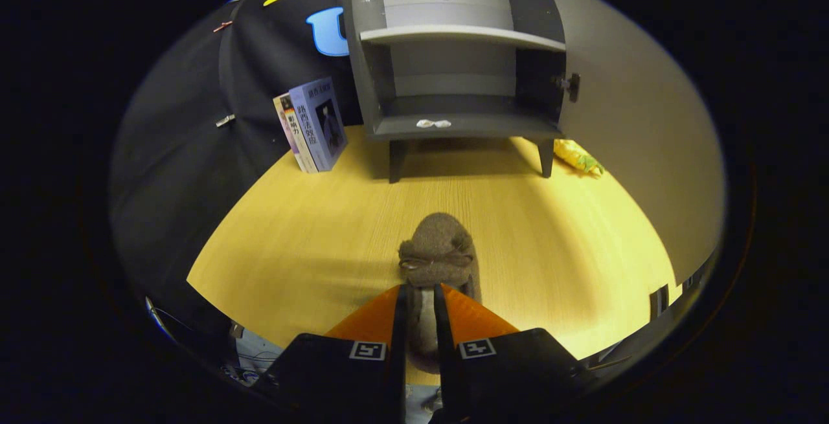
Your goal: Open the shoe cabinet door, grab the shoes and put them into the shoe cabinet, then close the shoe cabinet door.
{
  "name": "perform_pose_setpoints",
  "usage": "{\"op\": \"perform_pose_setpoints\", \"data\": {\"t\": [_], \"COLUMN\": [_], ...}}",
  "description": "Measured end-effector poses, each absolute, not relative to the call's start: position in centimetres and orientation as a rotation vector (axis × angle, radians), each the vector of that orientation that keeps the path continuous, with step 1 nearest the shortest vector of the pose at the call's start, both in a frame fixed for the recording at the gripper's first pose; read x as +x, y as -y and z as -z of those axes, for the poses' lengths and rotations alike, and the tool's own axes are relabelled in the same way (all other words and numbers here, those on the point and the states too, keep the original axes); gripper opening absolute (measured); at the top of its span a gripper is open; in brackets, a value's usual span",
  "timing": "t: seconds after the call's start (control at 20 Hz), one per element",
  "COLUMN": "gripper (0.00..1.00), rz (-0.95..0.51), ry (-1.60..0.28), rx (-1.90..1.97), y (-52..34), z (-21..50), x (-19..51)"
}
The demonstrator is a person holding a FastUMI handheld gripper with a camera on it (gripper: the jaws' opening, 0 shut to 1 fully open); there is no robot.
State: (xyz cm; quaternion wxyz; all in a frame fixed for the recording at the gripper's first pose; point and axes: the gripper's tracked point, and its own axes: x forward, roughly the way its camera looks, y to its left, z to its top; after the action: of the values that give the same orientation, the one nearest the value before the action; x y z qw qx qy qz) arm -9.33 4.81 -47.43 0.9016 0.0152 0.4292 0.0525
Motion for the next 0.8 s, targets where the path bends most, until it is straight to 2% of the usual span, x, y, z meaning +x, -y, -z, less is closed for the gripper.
{"op": "perform_pose_setpoints", "data": {"t": [0.35, 0.8], "gripper": [0.26, 0.26], "rz": [-0.082, -0.069], "ry": [-0.974, -0.949], "rx": [0.063, 0.030], "y": [-5.8, -6.0], "z": [52.6, 54.7], "x": [-9.7, -6.0]}}
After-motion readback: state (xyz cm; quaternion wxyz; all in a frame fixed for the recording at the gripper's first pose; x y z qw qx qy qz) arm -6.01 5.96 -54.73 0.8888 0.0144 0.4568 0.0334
